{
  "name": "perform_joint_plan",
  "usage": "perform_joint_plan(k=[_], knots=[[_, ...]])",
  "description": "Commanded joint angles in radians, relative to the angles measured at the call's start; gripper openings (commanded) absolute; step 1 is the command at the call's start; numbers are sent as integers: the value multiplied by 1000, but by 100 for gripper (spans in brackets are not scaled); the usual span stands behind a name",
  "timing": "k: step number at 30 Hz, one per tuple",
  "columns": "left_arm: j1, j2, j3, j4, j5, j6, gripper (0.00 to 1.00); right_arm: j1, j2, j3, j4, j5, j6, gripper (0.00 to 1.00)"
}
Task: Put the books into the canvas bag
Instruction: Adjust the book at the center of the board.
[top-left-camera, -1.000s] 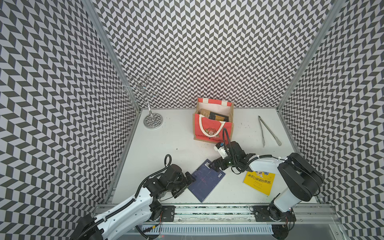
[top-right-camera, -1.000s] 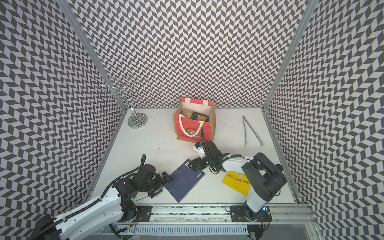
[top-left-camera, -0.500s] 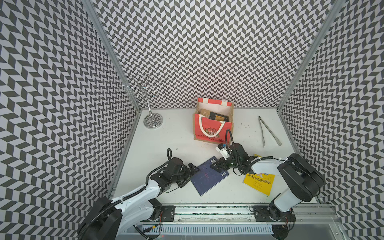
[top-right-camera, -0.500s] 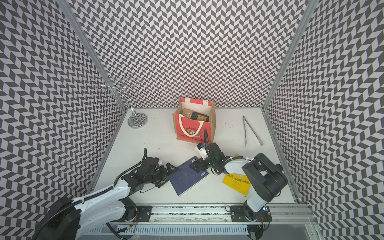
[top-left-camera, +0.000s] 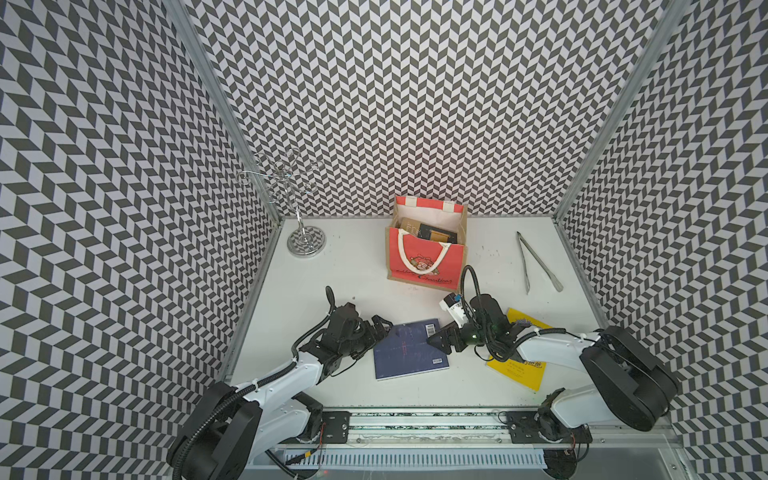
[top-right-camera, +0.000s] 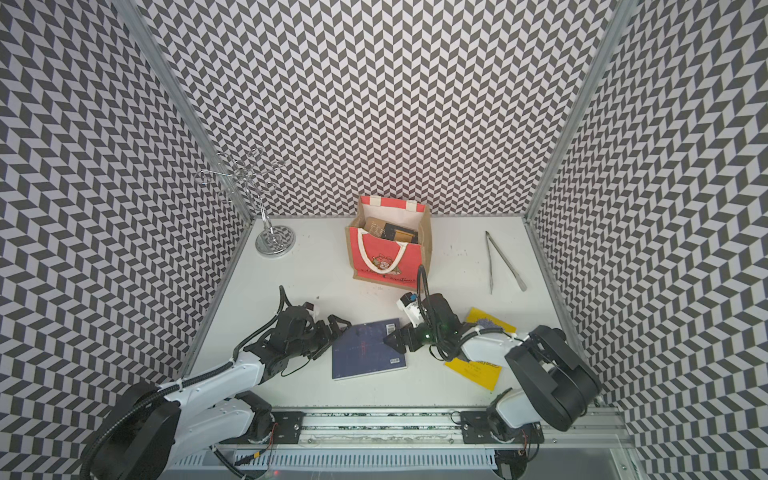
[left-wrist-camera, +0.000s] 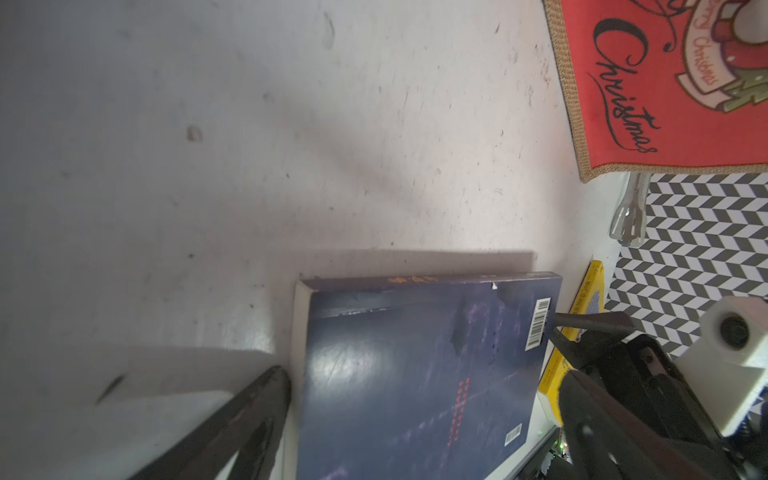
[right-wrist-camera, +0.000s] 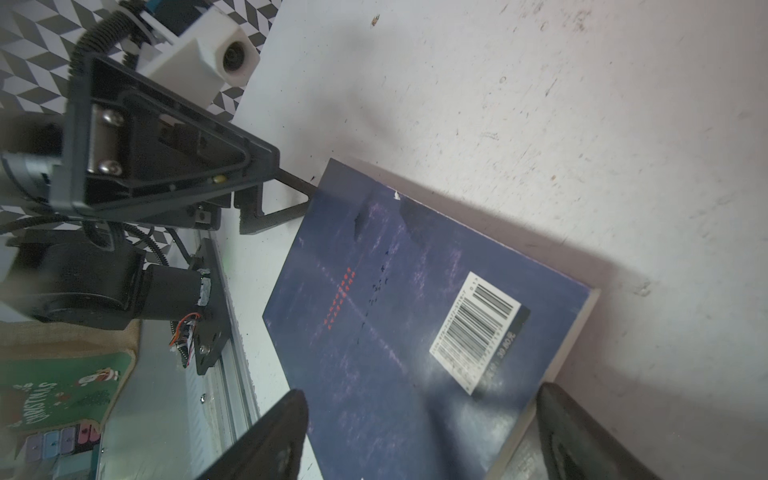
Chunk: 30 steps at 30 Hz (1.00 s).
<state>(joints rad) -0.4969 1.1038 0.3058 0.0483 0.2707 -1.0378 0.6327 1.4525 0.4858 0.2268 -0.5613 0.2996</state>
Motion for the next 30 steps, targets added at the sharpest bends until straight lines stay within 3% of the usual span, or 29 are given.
perform_joint_plan(k=[1,5,13,24,28,30], knots=[[1,24,5,-163,-52,69,100,4,2,20,-12,35,17,89],[1,-18,-4,-232,-63,76,100,-11,9,22,-129,114,23,91],[-4,-50,-24,-243,-28,94,100,-10,30,48,-226,155,17,94],[-44,63,8,-108,62,98,100,22,58,73,-166,-50,-27,91],[-49,93,5,-59,80,97,100,19,19,28,-24,-134,10,88],[-48,104,6,-45,83,98,100,18,4,10,51,-173,35,83]])
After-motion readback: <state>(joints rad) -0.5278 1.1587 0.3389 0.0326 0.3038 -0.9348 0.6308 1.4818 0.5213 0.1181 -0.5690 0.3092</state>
